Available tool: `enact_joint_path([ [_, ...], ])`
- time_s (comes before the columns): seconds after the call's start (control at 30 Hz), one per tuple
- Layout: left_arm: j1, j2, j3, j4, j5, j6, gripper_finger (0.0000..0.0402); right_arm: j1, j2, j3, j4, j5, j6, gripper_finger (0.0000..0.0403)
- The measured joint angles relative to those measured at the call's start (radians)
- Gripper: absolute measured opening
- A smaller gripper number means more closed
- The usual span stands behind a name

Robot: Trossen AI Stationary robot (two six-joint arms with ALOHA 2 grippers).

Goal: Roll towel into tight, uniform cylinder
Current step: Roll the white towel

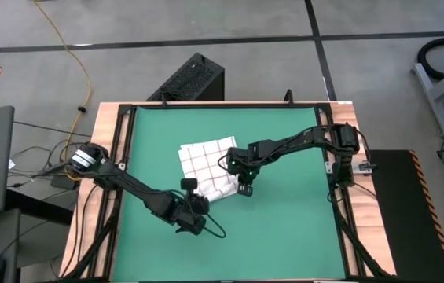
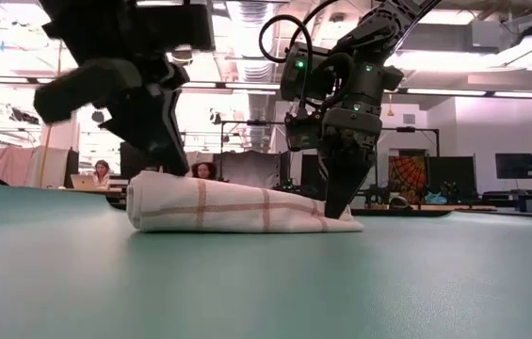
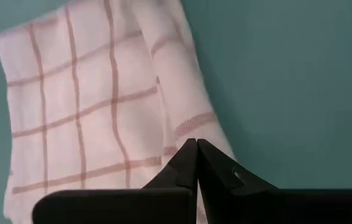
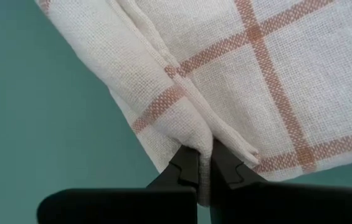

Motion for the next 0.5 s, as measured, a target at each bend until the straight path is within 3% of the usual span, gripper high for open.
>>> enact_joint_path([
  [0.2,-0.051,-0.084,0.005,0.204,0.06,0.071,0.0,0.001,0.0,0.0,0.0,-0.007,0.005,0.0019],
  [0.33,-0.055,-0.033,-0.011,0.196,0.131,0.078,0.0,0.0,0.0,0.0,0.0,-0.009,0.005,0.0019],
  [0.5,-0.048,0.027,-0.014,0.178,0.125,0.075,0.0,0.0,0.0,-0.001,0.003,-0.009,0.005,0.0019],
])
